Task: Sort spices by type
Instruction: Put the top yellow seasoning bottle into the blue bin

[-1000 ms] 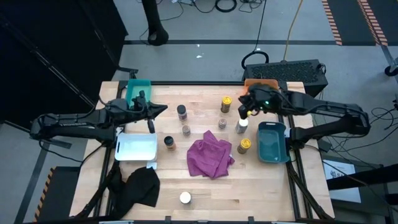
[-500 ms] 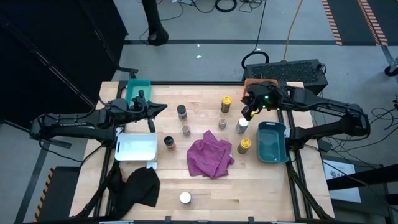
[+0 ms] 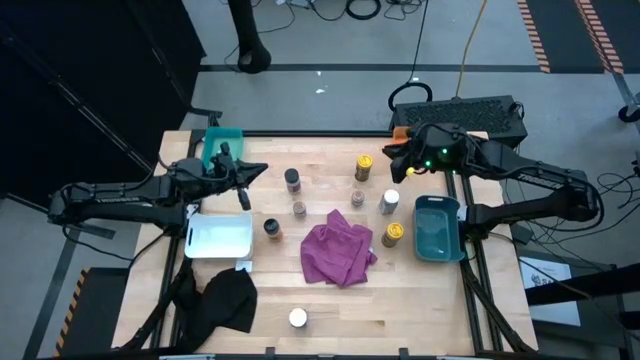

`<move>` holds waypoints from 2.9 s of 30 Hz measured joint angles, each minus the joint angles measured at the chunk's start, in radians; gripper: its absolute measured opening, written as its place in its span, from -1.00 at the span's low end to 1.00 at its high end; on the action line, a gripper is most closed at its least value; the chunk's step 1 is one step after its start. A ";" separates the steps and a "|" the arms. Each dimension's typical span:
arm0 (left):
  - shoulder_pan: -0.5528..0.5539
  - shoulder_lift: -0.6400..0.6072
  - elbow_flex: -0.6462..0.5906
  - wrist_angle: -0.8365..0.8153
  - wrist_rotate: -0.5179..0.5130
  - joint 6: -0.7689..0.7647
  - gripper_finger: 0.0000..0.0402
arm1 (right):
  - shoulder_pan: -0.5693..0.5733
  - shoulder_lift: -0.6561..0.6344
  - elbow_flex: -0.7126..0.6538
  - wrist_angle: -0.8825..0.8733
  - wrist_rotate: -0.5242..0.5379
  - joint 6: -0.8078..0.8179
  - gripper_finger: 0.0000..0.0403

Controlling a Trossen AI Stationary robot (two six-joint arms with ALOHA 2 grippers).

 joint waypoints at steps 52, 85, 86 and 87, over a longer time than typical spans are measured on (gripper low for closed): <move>0.000 0.000 0.000 -0.027 0.001 0.020 -0.96 | -0.107 0.491 0.000 0.005 0.136 -0.094 0.06; 0.000 0.000 0.000 -0.031 0.001 0.020 -0.96 | -0.151 0.665 -0.001 0.048 0.117 -0.012 0.42; 0.000 0.000 0.000 -0.031 0.001 0.020 -0.96 | -0.151 0.664 -0.001 0.049 0.109 -0.006 0.40; 0.000 0.000 0.000 -0.031 0.001 0.020 -0.96 | -0.151 0.663 -0.001 0.048 0.104 0.001 0.36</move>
